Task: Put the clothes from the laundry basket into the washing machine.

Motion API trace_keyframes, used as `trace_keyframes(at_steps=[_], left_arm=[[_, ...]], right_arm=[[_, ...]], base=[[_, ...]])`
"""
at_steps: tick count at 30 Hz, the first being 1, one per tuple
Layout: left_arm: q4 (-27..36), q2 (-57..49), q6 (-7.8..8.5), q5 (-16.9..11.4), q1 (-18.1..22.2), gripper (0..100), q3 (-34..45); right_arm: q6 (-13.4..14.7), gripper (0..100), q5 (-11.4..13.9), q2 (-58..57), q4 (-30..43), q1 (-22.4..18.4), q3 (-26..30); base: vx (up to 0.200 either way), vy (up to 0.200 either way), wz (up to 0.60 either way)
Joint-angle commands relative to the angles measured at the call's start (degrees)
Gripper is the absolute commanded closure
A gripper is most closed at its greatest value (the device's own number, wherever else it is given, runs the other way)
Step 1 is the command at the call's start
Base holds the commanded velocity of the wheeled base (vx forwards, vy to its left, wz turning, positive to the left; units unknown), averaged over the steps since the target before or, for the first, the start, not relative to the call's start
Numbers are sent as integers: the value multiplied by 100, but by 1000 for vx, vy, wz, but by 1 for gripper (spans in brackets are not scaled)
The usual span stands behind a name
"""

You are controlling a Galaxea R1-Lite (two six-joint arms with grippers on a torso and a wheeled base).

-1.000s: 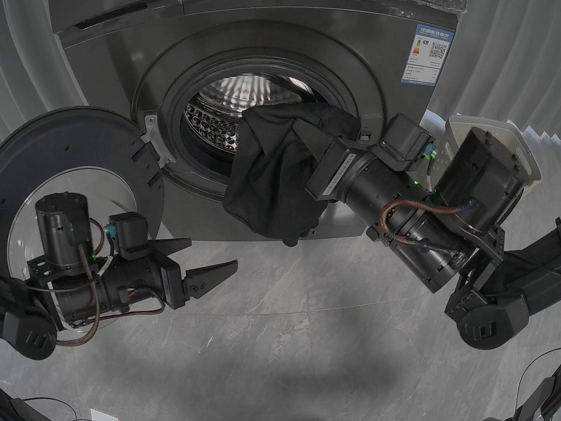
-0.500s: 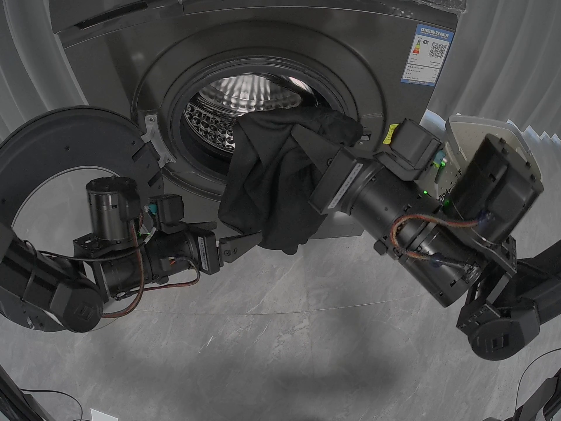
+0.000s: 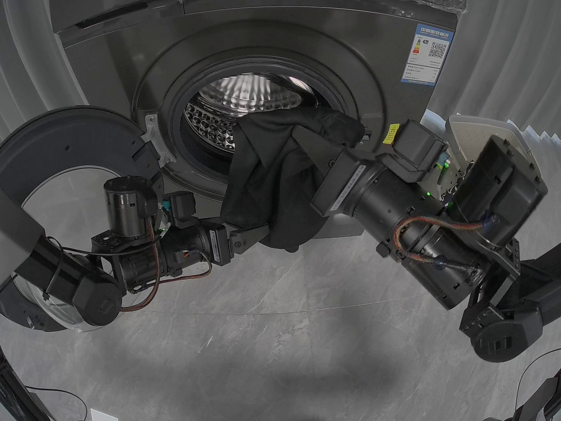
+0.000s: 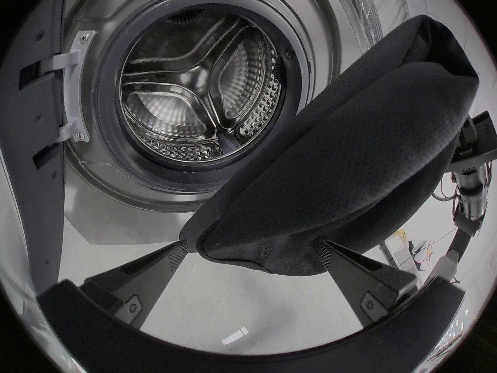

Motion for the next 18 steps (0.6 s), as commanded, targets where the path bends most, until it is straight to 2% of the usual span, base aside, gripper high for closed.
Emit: trace_keyframes(at_steps=[1, 4, 5, 13, 18], left_arm=[[-42, 4, -175, -1, -65, 0, -38], [-77, 12, -298, -10, -118, 0, -55], [-112, 21, -316, -10, -135, 100, -73], [-297, -32, -325, -19, -206, 100, -20], [-516, -339, -421, -10, -329, 100, 384]], right_arm=[[-2, 100, -13, 9, -8, 33, 4], [7, 100, -13, 9, -8, 33, 4], [7, 100, -22, 9, -8, 33, 4], [7, 100, -22, 0, -8, 7, 92], [7, 100, 5, 26, -8, -72, 92]], base=[[0, 0, 0], [0, 0, 0], [0, 0, 0], [0, 0, 0], [0, 0, 0]])
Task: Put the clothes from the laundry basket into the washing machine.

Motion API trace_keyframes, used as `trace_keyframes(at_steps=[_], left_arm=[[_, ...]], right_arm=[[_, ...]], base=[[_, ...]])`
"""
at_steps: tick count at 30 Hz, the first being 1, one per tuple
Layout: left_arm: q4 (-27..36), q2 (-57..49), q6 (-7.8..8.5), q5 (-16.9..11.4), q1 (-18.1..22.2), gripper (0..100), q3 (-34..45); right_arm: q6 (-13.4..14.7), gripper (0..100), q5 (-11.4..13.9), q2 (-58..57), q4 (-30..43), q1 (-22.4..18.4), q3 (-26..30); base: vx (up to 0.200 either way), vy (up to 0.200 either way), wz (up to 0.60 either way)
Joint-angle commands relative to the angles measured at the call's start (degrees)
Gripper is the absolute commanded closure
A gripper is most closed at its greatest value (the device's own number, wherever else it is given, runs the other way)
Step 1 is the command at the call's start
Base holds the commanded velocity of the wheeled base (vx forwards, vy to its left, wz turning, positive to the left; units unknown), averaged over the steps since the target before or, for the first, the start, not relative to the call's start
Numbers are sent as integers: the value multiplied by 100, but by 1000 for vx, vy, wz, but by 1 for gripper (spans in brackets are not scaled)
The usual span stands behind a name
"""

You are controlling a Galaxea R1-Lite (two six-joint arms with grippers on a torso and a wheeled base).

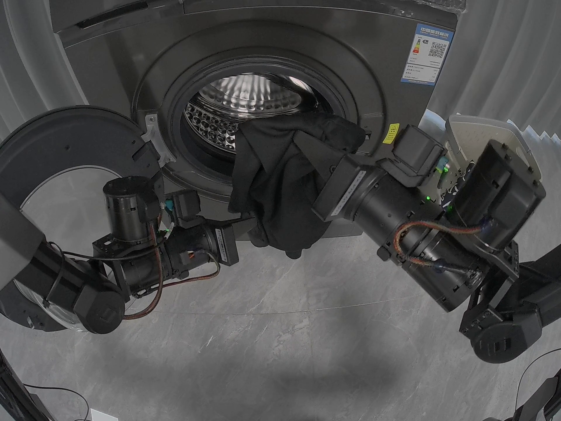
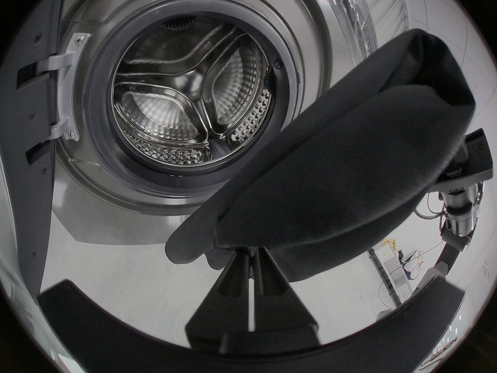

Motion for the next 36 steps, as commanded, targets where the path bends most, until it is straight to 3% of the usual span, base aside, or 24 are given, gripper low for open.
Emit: trace_keyframes(at_steps=[1, 10, 11, 36], left_arm=[[-129, -358, -39, 6, -106, 100, 341], [-305, -621, 32, 6, -211, 100, 1035], [-305, -595, 32, -12, -211, 0, 1053], [-1175, 583, -12, 296, -71, 0, 332]], right_arm=[[-1, 100, 12, 25, -2, -50, 12], [-1, 100, 12, 8, 7, -94, -5], [-1, 100, 21, 8, 7, -94, -5], [-1, 100, 12, -72, 7, -6, 3]], base=[[0, 0, 0], [0, 0, 0], [0, 0, 0], [0, 0, 0]])
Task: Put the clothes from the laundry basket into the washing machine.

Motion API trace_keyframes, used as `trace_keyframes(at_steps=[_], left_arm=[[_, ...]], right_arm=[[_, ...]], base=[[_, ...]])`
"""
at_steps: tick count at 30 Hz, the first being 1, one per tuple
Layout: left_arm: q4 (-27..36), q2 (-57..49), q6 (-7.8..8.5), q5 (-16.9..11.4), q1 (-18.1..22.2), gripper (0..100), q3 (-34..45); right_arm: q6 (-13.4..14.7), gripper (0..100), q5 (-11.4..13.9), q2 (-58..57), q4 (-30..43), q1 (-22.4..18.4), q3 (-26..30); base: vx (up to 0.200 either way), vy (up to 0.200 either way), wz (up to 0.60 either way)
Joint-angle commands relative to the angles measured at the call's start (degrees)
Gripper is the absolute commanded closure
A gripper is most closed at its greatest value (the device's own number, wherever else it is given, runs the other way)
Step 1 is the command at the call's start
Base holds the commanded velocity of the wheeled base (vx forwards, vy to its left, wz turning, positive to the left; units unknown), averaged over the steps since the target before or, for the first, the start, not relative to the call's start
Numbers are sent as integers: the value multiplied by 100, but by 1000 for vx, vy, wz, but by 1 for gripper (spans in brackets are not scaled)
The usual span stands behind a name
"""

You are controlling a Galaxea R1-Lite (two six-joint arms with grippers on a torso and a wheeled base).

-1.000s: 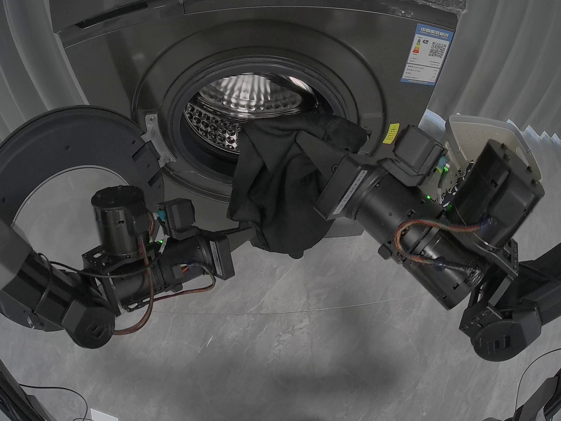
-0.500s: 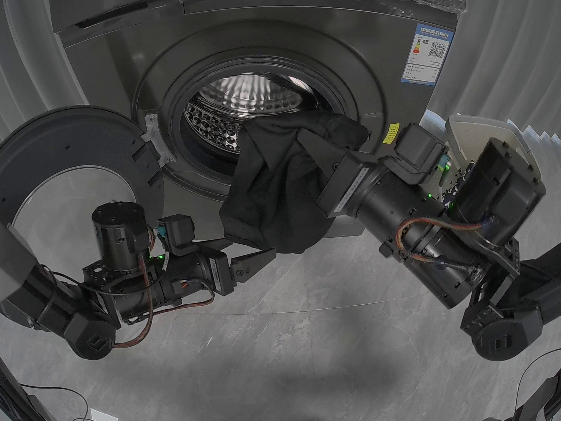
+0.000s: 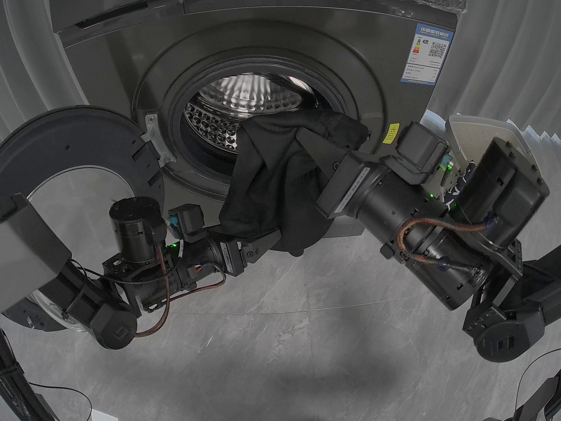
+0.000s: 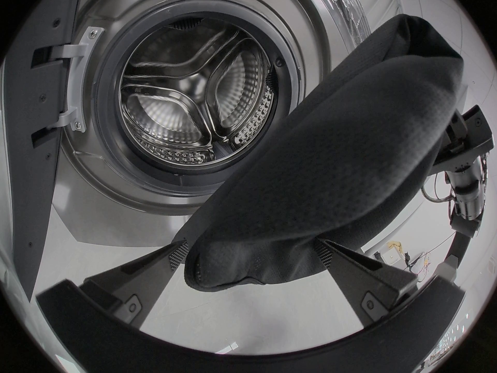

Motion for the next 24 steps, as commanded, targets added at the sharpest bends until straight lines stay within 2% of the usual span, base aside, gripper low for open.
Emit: trace_keyframes(at_steps=[1, 7, 8, 19, 24], left_arm=[[-11, 155, -6, 3, 16, 0, -130], [-73, 146, -24, 196, -2, 0, -429], [-81, 146, -24, 196, -2, 100, -429], [-310, -56, -41, 232, -72, 100, -183], [-371, -513, -41, 232, -256, 100, 186]], right_arm=[[1, 100, 1, -18, -4, 2, 1], [1, 100, 1, -9, -4, 2, 1], [1, 100, 1, -9, -4, 11, 1], [1, 100, 1, 8, -13, -6, 71], [1, 100, 10, 17, -4, -103, 115]], base=[[0, 0, 0], [0, 0, 0], [0, 0, 0], [0, 0, 0], [0, 0, 0]])
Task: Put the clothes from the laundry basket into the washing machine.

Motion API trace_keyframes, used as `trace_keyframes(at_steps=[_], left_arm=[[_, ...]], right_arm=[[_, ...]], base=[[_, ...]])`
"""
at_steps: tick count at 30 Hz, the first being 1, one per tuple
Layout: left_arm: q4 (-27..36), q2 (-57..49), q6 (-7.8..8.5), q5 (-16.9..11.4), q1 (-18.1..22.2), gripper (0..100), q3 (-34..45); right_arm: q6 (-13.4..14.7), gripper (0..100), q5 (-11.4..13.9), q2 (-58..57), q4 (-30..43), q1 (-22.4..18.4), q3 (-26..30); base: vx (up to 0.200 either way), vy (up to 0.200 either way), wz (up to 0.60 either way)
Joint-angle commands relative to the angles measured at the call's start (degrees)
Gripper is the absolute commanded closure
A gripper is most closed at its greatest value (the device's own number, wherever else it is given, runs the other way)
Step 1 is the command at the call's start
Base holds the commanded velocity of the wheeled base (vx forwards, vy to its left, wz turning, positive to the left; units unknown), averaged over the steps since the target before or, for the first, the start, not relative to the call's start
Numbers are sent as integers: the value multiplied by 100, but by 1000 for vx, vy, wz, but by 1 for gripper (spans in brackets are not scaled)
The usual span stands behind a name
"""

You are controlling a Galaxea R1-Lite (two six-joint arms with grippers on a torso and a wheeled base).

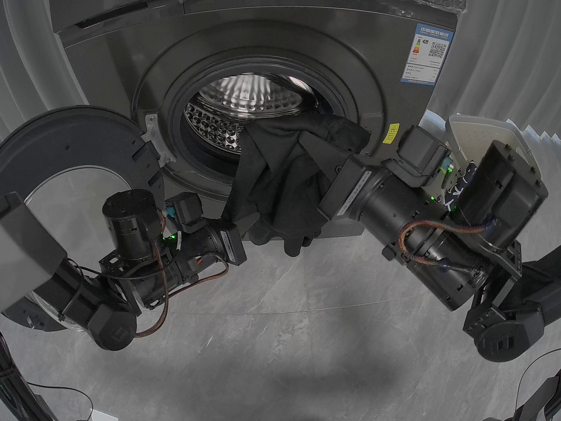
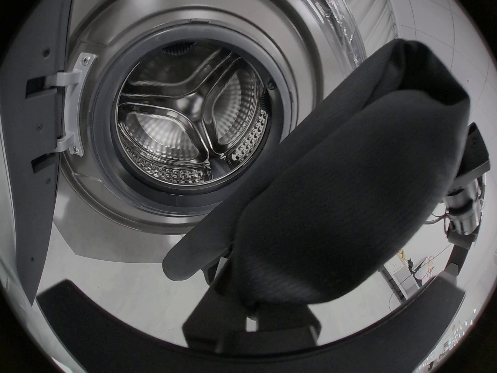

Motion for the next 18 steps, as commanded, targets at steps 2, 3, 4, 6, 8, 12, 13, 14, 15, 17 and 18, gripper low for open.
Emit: trace_keyframes(at_steps=[2, 3, 4, 6, 8, 12, 13, 14, 15, 17, 18], left_arm=[[-24, -604, 1, -1, -206, 100, 351], [-24, -806, 1, -1, -268, 100, 457], [-24, -965, 1, -1, -312, 100, 536], [-24, -1263, -7, -1, -391, 100, 668], [-15, -1509, -7, -10, -417, 100, 782], [-6, -1852, -95, -36, -435, 100, 984], [-6, -1896, -122, -36, -479, 100, 1002], [-15, -1931, -122, -36, -505, 100, 1019], [-15, -1940, -122, -36, -514, 100, 1019], [-24, -2010, -130, -45, -575, 100, 1011], [-24, -2028, -139, -45, -584, 100, 1002]], right_arm=[[1, 100, 5, 28, 7, -72, 36], [1, 100, 14, 46, 7, -125, 36], [1, 100, 14, 64, 7, -169, 45], [1, 100, 23, 169, -2, -195, 71], [1, 100, 31, 283, -10, -204, 80], [1, 100, 102, 415, -107, -195, 53], [1, 100, 102, 450, -142, -204, 45], [-8, 100, 93, 494, -177, -204, 36], [-8, 100, 102, 512, -186, -204, 36], [1, 0, 93, 591, -221, -213, 45], [1, 0, 93, 609, -221, -213, 45]], base=[[0, 0, 0], [0, 0, 0], [0, 0, 0], [0, 0, 0], [0, 0, 0], [0, 0, 0], [0, 0, 0], [0, 0, 0], [0, 0, 0], [0, 0, 0], [0, 0, 0]])
